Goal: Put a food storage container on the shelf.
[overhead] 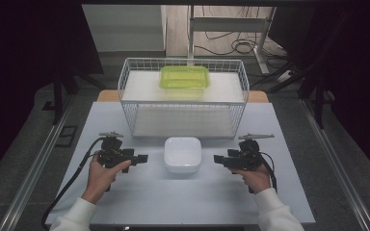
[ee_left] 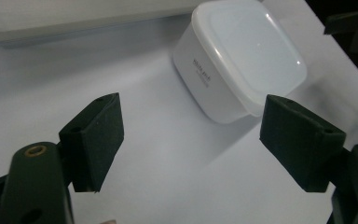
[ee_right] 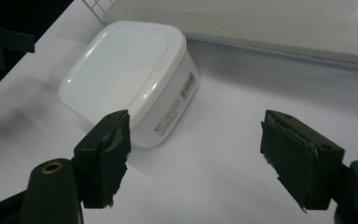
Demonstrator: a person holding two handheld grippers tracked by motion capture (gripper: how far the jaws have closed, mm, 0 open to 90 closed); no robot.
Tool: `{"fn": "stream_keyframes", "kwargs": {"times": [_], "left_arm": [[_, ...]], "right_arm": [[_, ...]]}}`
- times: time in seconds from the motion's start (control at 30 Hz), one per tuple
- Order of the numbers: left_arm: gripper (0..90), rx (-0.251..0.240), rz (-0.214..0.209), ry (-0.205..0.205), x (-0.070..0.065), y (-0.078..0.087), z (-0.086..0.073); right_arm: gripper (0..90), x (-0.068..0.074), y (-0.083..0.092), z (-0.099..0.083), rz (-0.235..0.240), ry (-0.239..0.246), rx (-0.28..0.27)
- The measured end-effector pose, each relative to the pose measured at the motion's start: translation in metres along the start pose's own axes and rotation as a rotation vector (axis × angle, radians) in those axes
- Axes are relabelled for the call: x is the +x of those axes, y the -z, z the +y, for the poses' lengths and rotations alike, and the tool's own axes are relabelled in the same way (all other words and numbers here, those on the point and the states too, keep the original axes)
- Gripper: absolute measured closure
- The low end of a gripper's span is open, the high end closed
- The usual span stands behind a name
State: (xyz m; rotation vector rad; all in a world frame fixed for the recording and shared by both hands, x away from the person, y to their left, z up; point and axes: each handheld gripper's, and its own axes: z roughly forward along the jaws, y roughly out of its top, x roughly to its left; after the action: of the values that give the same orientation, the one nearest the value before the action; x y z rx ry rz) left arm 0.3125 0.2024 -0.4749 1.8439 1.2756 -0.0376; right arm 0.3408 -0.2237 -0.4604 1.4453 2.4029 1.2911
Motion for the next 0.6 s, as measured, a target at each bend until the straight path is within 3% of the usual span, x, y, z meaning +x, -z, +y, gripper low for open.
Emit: {"fn": "stream_keyframes", "kwargs": {"times": [0.33,0.6], "left_arm": [[21.9,-0.008,-0.044,0.034,-0.001,-0.007,0.003],[22.1,-0.015,-0.049,0.031,-0.010,-0.010,0.013]], "right_arm": [[23.5,-0.003,-0.010,0.004,0.040,-0.070,-0.034],[29.2,0.001,-0.016,0.007,0.065,-0.086,-0.030]]}}
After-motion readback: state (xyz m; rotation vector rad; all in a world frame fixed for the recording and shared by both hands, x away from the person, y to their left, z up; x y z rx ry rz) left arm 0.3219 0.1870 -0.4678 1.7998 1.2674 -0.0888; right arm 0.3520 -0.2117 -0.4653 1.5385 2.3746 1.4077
